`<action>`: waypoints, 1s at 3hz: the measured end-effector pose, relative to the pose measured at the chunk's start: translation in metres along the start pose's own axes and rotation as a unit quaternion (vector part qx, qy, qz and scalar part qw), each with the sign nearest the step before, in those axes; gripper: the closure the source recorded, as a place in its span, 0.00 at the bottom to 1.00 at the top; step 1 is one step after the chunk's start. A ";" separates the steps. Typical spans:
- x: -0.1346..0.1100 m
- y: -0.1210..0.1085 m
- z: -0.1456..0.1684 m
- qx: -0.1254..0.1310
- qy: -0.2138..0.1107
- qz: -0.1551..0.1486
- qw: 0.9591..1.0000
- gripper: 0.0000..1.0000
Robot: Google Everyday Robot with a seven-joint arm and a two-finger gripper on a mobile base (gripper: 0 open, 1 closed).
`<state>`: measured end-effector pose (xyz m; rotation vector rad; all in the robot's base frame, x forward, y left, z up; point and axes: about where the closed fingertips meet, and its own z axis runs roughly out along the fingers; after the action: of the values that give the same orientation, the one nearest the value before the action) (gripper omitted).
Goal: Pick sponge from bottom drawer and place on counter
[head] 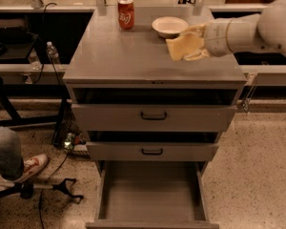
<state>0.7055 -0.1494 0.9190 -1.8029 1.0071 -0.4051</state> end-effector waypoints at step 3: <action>0.014 -0.001 0.064 -0.161 0.036 -0.065 0.984 0.54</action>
Offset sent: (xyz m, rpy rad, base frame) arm 0.0608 0.0228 -0.0300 -0.3279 0.1948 0.0454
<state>0.7570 -0.1216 0.8889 -2.1670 1.0533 -0.4075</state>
